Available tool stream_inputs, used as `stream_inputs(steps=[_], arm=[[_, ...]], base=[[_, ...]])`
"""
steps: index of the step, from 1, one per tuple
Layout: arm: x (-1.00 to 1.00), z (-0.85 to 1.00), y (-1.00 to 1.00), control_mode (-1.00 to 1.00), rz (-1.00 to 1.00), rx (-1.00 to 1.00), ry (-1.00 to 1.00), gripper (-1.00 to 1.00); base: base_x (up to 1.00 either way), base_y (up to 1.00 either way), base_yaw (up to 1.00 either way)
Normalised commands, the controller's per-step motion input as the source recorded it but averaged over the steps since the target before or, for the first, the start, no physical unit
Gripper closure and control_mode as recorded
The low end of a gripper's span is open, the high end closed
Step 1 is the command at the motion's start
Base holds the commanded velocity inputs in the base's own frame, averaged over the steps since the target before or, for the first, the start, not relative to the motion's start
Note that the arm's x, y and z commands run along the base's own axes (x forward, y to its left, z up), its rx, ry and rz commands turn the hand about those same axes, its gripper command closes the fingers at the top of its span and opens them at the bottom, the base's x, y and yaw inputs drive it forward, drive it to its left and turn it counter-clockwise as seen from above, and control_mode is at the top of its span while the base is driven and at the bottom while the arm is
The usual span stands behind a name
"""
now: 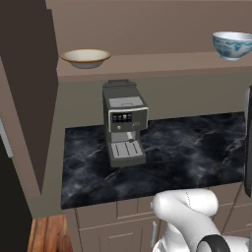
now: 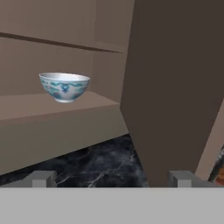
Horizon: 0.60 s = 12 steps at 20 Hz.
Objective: Move the bowls from the cabinet to the plates on the dining table.
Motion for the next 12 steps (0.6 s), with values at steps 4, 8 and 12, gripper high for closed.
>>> stream_inputs(steps=[4, 8, 12], arm=[[0.24, -0.05, -0.24, -1.0, -0.03, 0.0, 0.0, -1.0], [0.11, -0.05, -0.32, -1.0, -0.03, 0.0, 0.0, -1.0], [0.2, -0.11, -0.25, -1.0, -0.03, 0.0, 0.0, -1.0]], base=[[0.0, 0.0, 0.0], [0.0, 0.0, 0.0], [0.0, 0.0, 0.0]])
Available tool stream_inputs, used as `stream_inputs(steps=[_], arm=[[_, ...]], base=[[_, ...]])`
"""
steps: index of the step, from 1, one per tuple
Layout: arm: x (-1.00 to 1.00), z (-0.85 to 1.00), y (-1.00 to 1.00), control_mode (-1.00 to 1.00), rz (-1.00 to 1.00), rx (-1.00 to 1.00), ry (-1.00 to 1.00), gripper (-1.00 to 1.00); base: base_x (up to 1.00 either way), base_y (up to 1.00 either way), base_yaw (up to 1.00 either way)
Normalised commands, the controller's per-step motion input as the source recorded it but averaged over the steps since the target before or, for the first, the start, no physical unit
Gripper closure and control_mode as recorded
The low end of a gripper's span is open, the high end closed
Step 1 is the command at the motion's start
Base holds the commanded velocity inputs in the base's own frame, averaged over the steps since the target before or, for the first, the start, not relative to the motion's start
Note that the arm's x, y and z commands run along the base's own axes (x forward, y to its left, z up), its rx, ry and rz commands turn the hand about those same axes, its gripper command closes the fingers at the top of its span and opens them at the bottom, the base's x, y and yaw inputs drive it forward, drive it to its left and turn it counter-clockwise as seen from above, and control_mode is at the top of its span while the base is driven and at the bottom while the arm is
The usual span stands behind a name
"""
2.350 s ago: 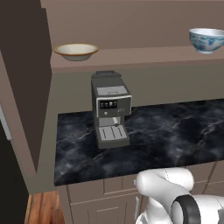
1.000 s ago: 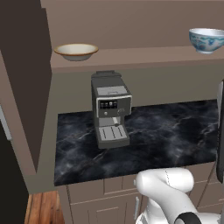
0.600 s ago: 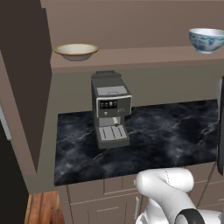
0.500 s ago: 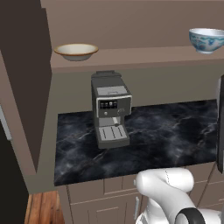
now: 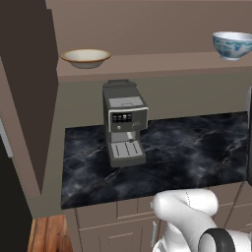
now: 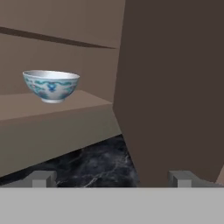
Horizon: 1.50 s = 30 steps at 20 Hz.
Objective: Move the bowls from the cabinet to the plates on the dining table.
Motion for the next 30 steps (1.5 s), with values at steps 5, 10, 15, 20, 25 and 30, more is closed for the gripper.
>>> stream_inputs(steps=[5, 10, 15, 20, 25, 30], arm=[[0.25, -0.1, -0.27, -1.0, -0.02, 0.0, 0.0, -1.0], [0.25, -0.08, -0.3, -1.0, -0.02, 0.0, 0.0, -1.0], [0.29, -0.07, -0.26, -1.0, -0.02, 0.0, 0.0, -1.0], [0.23, -0.01, -0.27, -1.0, -0.03, 0.0, 0.02, -1.0], [0.11, 0.0, -0.43, -1.0, -0.04, 0.01, 0.01, -1.0], [0.01, -0.01, -0.57, -1.0, -0.01, 0.04, 0.01, -1.0]], base=[[0.0, 0.0, 0.0], [0.0, 0.0, 0.0], [0.0, 0.0, 0.0], [0.0, 0.0, 0.0], [0.0, 0.0, 0.0], [0.0, 0.0, 0.0]])
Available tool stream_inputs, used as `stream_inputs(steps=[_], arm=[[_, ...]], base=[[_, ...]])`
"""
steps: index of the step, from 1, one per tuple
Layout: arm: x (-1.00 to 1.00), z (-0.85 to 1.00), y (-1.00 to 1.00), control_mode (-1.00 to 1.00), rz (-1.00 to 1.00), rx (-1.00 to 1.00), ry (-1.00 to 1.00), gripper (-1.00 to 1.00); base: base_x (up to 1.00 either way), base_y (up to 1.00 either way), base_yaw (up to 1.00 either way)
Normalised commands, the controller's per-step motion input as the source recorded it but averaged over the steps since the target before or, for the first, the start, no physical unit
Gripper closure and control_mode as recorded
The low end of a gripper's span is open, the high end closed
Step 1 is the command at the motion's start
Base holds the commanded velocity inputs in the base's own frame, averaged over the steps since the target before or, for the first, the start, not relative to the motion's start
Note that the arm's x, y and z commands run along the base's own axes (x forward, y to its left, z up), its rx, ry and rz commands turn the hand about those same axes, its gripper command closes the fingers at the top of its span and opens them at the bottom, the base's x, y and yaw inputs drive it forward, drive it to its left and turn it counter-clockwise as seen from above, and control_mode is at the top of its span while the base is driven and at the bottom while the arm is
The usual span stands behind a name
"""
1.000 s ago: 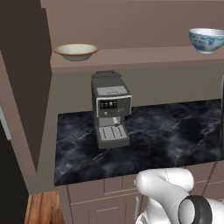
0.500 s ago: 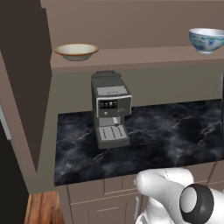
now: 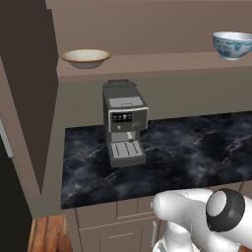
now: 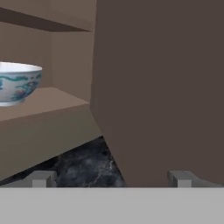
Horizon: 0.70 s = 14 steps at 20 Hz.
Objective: Move the bowls from the cabinet to the plates on the dining table.
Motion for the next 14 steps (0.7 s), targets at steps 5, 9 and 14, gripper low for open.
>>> stream_inputs(steps=[5, 9, 14], arm=[[0.1, -0.03, -0.42, -1.0, 0.04, 0.04, 0.02, -1.0], [0.13, -0.03, -0.31, -1.0, 0.09, 0.02, 0.01, -1.0], [0.13, -0.02, -0.25, -1.0, 0.12, 0.0, 0.0, -1.0]], base=[[0.0, 0.0, 0.0], [0.0, 0.0, 0.0], [0.0, 0.0, 0.0]])
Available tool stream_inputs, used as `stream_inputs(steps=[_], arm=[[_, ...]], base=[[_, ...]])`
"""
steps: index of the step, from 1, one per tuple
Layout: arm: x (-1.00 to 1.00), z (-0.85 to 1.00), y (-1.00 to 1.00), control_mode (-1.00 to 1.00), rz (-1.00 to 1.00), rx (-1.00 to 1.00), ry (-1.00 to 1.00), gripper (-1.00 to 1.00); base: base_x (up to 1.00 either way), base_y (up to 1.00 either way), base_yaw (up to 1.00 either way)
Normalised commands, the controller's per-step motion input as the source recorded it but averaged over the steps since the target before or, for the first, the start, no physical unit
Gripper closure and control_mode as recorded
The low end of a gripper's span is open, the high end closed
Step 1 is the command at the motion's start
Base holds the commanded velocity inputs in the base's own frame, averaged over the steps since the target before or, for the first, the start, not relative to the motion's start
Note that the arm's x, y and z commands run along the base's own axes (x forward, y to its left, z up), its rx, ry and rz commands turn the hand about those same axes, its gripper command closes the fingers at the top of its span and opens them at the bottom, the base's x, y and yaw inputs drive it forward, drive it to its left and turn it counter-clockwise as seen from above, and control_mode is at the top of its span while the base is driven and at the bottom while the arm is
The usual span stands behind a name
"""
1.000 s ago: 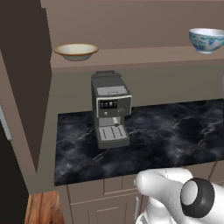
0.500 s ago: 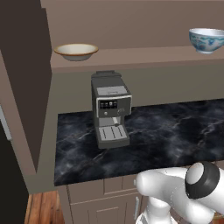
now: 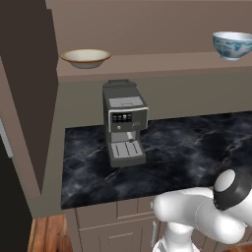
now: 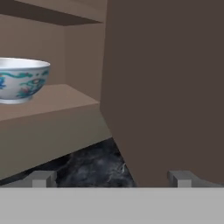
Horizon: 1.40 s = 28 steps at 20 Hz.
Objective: Move the bowls from the cabinet to the plates on the dining table.
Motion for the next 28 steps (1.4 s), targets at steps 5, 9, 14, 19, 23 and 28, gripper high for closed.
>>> stream_inputs(steps=[5, 9, 14, 19, 23, 28], arm=[[0.11, -0.03, -0.2, -1.0, 0.15, 0.0, 0.0, -1.0], [0.09, -0.03, -0.19, -1.0, 0.16, 0.0, 0.0, -1.0], [0.08, -0.03, -0.18, -1.0, 0.16, 0.0, 0.0, -1.0], [0.08, -0.04, -0.18, -1.0, 0.16, 0.0, 0.0, -1.0], [0.08, -0.03, -0.18, -1.0, 0.16, 0.0, 0.0, -1.0], [0.1, -0.01, -0.21, -1.0, 0.15, 0.0, 0.0, -1.0]], base=[[0.0, 0.0, 0.0], [0.0, 0.0, 0.0], [0.0, 0.0, 0.0], [0.0, 0.0, 0.0], [0.0, 0.0, 0.0], [0.0, 0.0, 0.0]])
